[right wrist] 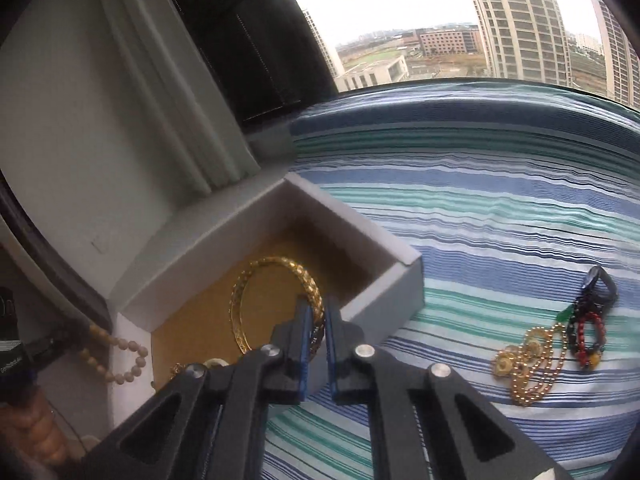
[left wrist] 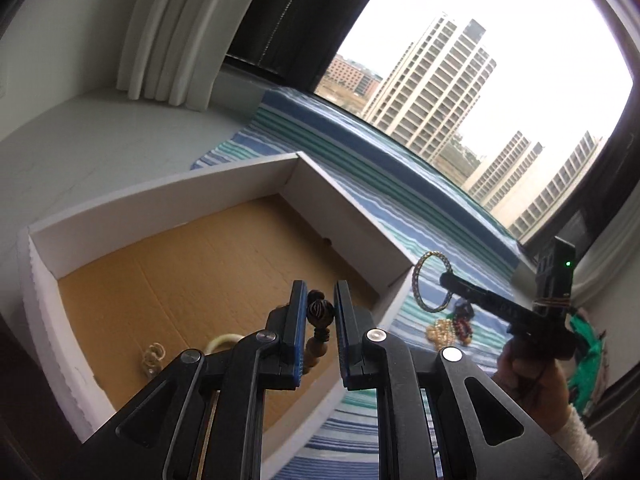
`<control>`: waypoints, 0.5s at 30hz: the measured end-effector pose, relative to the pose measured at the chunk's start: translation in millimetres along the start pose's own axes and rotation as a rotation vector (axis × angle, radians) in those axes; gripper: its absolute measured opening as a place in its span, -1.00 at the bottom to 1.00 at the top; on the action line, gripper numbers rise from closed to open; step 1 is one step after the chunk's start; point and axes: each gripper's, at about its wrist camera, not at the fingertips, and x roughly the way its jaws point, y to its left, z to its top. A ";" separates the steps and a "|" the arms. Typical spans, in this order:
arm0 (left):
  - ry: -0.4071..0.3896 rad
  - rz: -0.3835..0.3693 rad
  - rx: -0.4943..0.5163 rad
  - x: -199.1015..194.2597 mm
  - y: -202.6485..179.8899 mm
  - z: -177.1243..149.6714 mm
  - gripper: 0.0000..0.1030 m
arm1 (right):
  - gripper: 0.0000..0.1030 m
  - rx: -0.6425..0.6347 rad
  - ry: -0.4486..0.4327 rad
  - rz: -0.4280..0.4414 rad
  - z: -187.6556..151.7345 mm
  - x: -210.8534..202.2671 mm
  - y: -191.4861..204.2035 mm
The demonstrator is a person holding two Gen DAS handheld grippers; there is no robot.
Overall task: Organize jewelry
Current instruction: 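Carry both items into the white box and open both tools to release them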
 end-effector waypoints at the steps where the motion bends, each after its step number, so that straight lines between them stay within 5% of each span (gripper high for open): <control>1: 0.014 0.024 -0.019 10.9 9.2 1.8 -0.77 | -0.86 -0.005 0.027 0.016 0.7 15.0 11.6; 6: 0.092 0.103 -0.069 57.7 43.3 6.6 -0.77 | -0.86 -0.065 0.183 0.037 -4.7 90.3 48.8; 12: 0.147 0.188 -0.062 85.6 57.3 5.9 -0.74 | -0.83 -0.164 0.273 -0.042 -13.5 141.5 65.5; 14: 0.142 0.226 -0.049 82.3 55.1 3.0 -0.41 | -0.76 -0.234 0.225 -0.140 -15.3 138.8 69.5; 15: 0.133 0.229 -0.045 78.5 53.8 1.8 -0.09 | -0.54 -0.261 0.197 -0.170 -16.1 132.7 69.4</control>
